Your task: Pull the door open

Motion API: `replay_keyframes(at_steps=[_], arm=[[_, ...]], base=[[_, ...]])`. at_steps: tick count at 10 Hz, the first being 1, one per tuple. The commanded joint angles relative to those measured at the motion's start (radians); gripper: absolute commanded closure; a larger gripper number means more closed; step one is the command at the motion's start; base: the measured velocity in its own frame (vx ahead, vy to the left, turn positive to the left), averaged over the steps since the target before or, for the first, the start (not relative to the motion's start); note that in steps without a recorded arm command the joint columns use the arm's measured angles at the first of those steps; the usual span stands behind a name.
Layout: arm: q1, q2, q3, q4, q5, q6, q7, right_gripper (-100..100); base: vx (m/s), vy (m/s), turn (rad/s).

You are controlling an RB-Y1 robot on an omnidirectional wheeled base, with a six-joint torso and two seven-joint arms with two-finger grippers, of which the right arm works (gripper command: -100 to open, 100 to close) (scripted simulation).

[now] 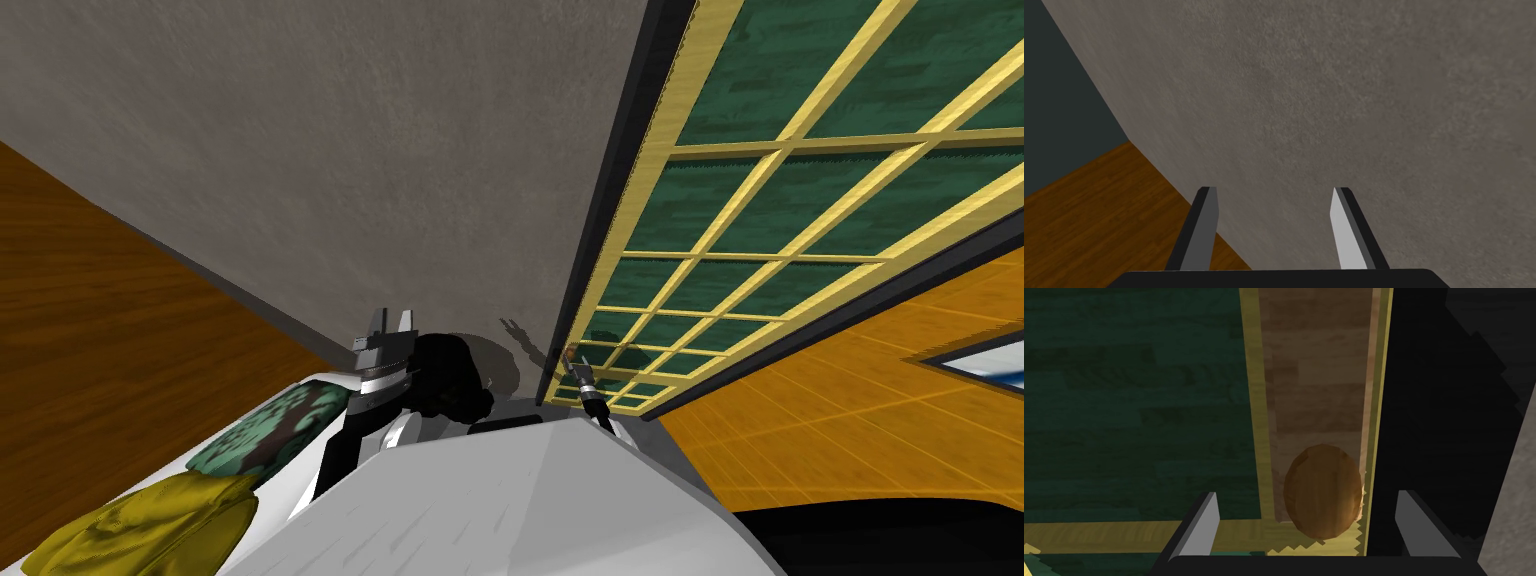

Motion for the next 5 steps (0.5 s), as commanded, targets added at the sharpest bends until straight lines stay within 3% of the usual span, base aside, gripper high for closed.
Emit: replay_keyframes(at_steps=[1,5], arm=[[0.000,0.000,0.000,0.000,0.000,0.000,0.000,-100],[-0.002,0.001,-0.002,0.001,-0.001,0.002,0.002,-100]], base=[[0.000,0.000,0.000],[0.004,-0.008,0.020]])
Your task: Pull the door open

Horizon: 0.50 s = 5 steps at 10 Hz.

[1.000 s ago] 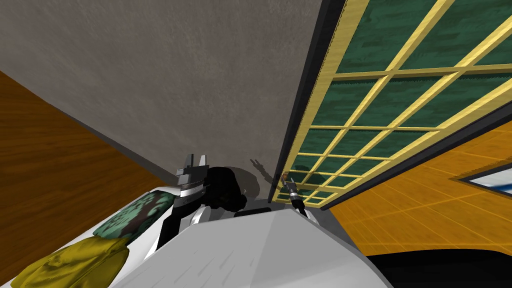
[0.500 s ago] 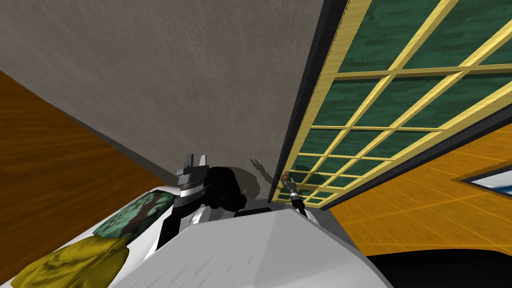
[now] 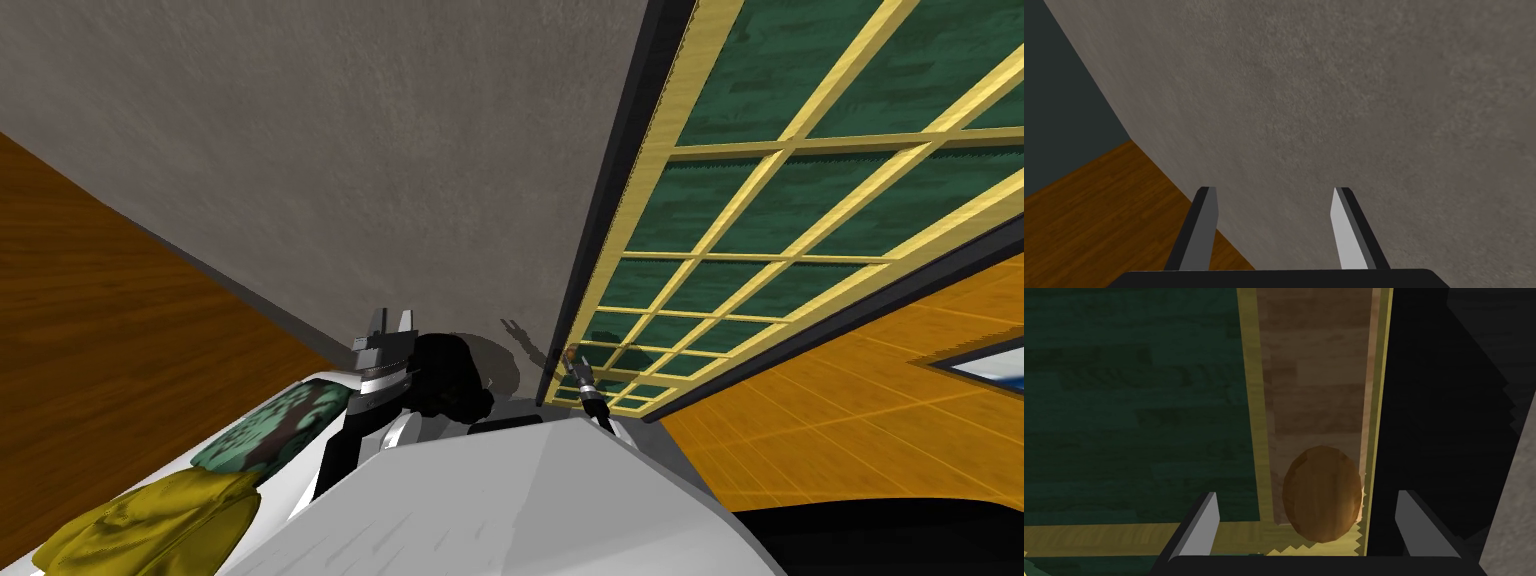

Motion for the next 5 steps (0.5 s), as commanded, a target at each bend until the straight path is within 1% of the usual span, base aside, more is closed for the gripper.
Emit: replay_keyframes(at_steps=[1,5], arm=[[-0.001,-0.001,0.000,-0.001,0.000,0.000,-0.001,100],[-0.001,-0.001,0.000,-0.001,0.000,0.000,-0.001,100]], base=[[-0.004,0.005,-0.015],[-0.002,0.007,0.002]])
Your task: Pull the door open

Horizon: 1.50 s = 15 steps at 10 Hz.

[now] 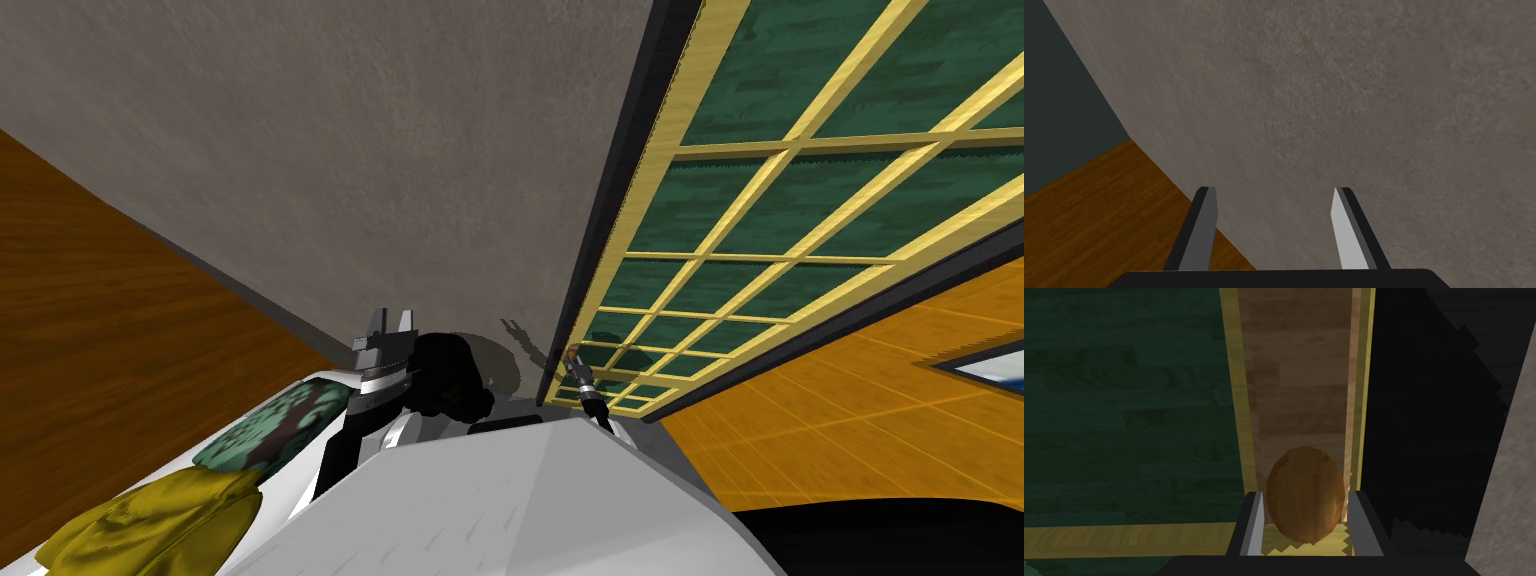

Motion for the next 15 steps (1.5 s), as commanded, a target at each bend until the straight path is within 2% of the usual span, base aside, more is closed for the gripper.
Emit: replay_keyframes(at_steps=[1,15], arm=[[0.000,-0.003,-0.003,-0.001,-0.001,0.001,0.000,100],[0.034,-0.010,0.041,-0.029,-0.104,0.004,-0.343,100]], base=[[0.000,0.000,0.000],[-0.025,-0.009,0.050]])
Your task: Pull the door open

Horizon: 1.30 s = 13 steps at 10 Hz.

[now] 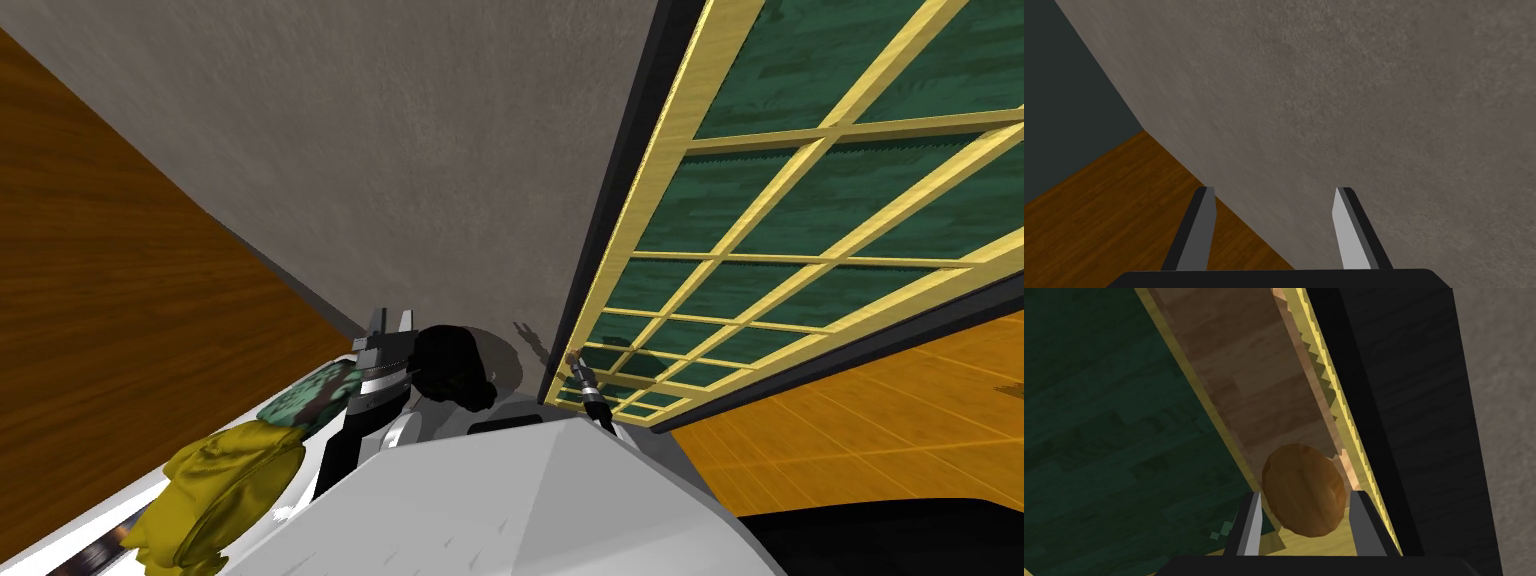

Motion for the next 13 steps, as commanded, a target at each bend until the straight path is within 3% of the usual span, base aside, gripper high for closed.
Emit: replay_keyframes(at_steps=[1,13], arm=[[0.005,-0.001,0.004,-0.003,-0.014,0.001,-0.050,100],[0.037,-0.011,0.042,-0.029,-0.109,0.005,-0.347,100]], base=[[-0.028,-0.009,0.047],[-0.027,-0.010,0.050]])
